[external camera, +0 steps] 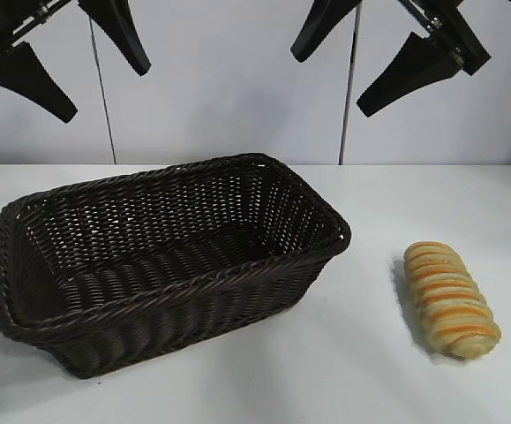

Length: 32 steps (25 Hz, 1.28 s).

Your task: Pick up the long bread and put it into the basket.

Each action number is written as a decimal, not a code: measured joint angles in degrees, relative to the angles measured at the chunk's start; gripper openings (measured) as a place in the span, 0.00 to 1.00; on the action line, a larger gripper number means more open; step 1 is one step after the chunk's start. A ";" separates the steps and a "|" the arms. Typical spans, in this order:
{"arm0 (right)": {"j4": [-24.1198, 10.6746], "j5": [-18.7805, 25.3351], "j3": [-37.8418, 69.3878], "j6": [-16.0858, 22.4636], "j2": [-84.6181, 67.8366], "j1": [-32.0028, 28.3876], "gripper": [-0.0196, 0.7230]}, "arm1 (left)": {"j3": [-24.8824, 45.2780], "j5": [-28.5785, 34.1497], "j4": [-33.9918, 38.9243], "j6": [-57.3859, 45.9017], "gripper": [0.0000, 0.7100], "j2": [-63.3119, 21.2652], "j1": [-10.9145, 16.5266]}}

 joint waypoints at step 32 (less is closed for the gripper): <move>-0.42 -0.23 0.00 -1.11 0.00 0.00 0.75 | -0.06 -2.64 0.00 0.00 0.85 0.00 0.31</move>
